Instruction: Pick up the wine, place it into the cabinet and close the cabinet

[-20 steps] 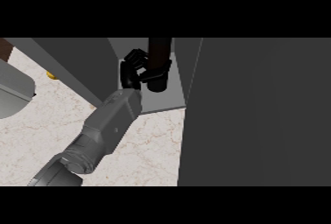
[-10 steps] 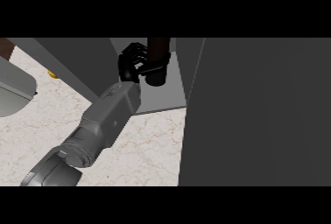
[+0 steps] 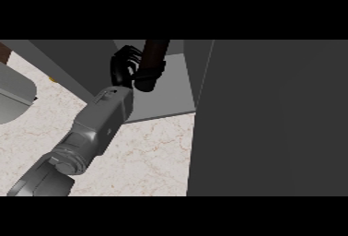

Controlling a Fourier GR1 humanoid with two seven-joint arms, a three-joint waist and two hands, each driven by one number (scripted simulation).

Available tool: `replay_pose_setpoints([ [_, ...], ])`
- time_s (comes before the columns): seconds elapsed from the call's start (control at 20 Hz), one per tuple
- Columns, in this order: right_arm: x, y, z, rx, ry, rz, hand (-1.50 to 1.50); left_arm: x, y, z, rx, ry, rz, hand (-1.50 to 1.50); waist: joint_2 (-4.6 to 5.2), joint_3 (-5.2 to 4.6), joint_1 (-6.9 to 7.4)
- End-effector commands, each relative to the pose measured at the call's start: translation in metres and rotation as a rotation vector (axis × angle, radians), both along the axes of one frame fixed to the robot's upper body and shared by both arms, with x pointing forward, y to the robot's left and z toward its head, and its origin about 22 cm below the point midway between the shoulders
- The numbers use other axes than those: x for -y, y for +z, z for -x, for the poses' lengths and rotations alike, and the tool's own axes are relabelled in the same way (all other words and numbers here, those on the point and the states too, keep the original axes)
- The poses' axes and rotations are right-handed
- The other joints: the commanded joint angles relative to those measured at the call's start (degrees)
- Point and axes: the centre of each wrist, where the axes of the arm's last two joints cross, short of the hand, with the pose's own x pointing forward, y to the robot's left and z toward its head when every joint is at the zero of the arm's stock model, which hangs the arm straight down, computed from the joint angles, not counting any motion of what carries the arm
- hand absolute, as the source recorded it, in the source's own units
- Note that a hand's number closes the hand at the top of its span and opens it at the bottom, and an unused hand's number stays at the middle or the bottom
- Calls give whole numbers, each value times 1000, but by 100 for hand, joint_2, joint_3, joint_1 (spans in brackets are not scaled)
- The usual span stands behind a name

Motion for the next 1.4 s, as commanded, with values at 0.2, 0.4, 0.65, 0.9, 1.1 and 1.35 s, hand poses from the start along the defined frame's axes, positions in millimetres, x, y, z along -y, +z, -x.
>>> replay_pose_setpoints([
  [0.2, -1, -1, 9, 14, 40, -4, -150, -26, -16, 7, -53, 84, -92, 150, 29, -16, -21],
  [0.4, -2, 2, 7, 39, 48, 5, -150, -35, -18, 8, -58, 75, -161, 150, 84, -15, -62],
  [0.65, -1, -1, 1, 12, 43, 9, -150, -36, -14, 6, -78, 58, -116, -150, 88, -13, -38],
  [0.9, -2, 3, 7, 41, 48, 13, -150, -44, -11, 4, -86, 61, -89, -150, 57, -22, -53],
  [1.1, -3, 3, 3, 22, 33, 12, -150, -46, -11, 4, -74, 31, -76, -150, 29, -29, 46],
  [1.35, -7, 4, 3, 22, 52, -13, -150, -44, -3, 0, -35, -29, -135, -150, 5, -25, 90],
])
